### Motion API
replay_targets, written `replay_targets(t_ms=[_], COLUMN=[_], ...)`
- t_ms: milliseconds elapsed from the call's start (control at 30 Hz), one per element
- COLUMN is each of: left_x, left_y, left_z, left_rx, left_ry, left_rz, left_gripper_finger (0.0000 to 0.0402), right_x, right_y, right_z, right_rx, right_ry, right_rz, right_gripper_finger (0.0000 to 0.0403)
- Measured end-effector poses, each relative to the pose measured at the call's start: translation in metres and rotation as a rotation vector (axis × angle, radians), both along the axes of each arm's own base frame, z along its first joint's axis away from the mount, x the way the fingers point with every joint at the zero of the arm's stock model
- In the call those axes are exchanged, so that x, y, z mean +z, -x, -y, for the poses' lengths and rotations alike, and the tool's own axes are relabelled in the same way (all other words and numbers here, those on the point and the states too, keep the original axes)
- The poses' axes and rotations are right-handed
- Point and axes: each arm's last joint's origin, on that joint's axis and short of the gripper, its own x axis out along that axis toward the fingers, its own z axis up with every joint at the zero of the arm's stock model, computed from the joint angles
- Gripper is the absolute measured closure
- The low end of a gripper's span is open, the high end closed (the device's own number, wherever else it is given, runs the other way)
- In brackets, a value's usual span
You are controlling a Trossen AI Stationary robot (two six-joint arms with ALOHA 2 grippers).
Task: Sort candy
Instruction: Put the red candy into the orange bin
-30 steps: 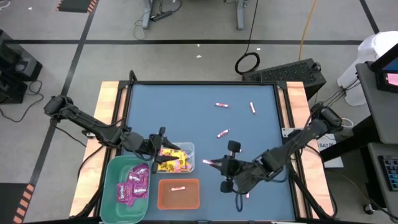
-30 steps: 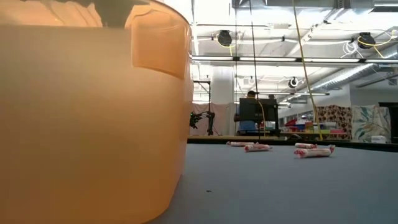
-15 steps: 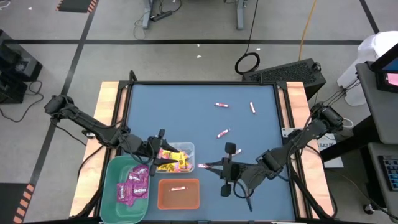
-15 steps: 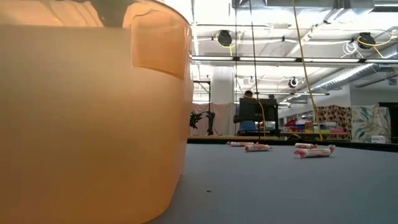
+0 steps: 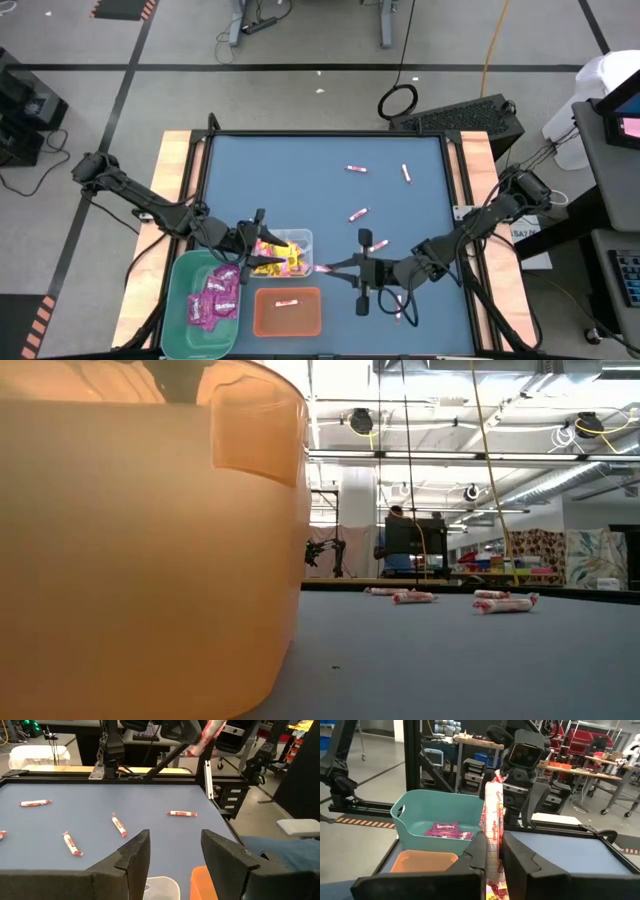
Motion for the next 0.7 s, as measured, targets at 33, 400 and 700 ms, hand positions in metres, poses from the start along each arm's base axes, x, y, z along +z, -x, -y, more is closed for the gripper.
replay_targets(t_ms=[33, 400, 700], left_x=[0.0, 0.0, 0.0001], left_y=[0.0, -0.0001, -0.0003], left_z=[0.0, -0.0003, -0.0011], left_rx=[0.001, 0.01, 0.03], left_ry=[0.0, -0.001, -0.006], left_rz=[0.0, 0.001, 0.003], left_gripper_finger=[0.0219, 0.0219, 0.0219], right_x=[0.0, 0.0, -0.0002], right_y=[0.0, 0.0001, 0.0001], right_z=[0.0, -0.0001, -0.0001], right_rx=[0.0, 0.018, 0.042], right_ry=[-0.001, 0.177, 0.424], right_rz=[0.0, -0.012, -0.029], right_gripper_finger=[0.0378, 0.0378, 0.0377])
